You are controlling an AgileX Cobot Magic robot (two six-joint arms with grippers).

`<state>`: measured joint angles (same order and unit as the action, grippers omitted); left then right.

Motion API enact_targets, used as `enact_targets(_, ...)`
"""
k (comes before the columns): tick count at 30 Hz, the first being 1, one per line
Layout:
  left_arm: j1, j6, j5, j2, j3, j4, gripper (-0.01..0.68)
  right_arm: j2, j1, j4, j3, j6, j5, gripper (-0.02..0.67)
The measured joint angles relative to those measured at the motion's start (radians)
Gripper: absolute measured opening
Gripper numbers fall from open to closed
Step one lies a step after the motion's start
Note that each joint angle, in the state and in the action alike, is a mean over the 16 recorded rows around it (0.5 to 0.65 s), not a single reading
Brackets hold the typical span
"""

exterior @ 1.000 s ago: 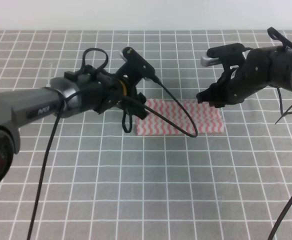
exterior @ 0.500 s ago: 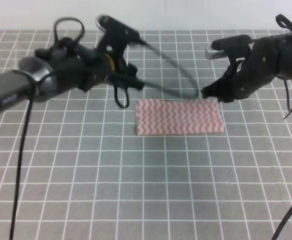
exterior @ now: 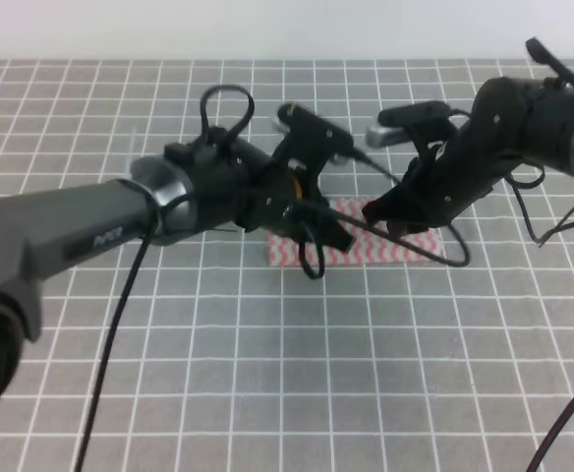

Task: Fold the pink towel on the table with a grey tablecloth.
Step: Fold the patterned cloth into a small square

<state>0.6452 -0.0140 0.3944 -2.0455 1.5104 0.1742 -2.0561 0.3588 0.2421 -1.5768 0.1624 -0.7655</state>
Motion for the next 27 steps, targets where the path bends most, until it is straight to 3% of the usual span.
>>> enact_targets(14,0.008,0.002,0.046,-0.042,-0.002,0.047,0.000,0.000,0.009,-0.045,0.000,-0.001,-0.009,-0.016)
enact_targets(27,-0.006,-0.018,0.095,0.293,-0.036,0.107,0.000,0.294,0.009,-0.056,0.044,-0.025,0.120,-0.017)
